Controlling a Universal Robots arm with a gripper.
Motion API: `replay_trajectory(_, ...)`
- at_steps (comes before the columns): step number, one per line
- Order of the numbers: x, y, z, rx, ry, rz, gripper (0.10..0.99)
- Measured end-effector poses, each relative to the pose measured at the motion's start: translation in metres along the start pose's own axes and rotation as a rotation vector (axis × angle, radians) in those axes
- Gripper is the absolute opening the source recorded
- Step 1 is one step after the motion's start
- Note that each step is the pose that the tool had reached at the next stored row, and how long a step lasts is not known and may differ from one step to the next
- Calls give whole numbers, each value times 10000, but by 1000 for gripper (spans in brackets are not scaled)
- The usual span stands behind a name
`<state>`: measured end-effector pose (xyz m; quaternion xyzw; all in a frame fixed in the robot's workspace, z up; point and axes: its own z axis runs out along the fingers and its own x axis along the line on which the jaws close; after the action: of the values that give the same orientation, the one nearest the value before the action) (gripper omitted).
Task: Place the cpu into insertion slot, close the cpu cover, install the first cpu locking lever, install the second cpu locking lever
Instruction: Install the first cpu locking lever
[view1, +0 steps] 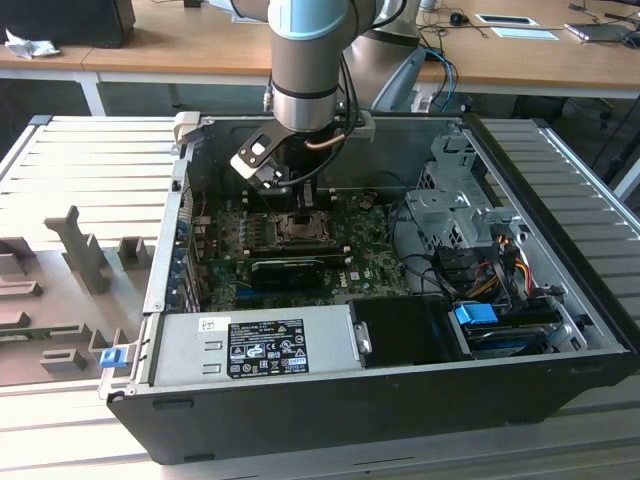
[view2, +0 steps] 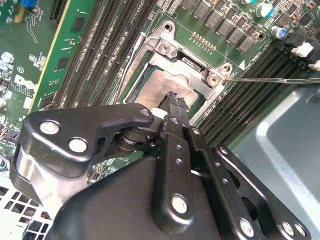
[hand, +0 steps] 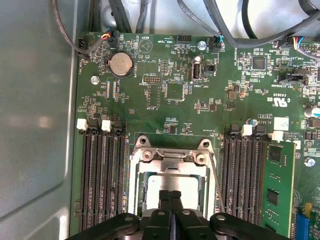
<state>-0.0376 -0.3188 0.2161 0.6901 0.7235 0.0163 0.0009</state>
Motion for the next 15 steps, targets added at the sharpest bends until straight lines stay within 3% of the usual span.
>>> replay_trajectory(15,3,3,-131,-1,2,-1,106)
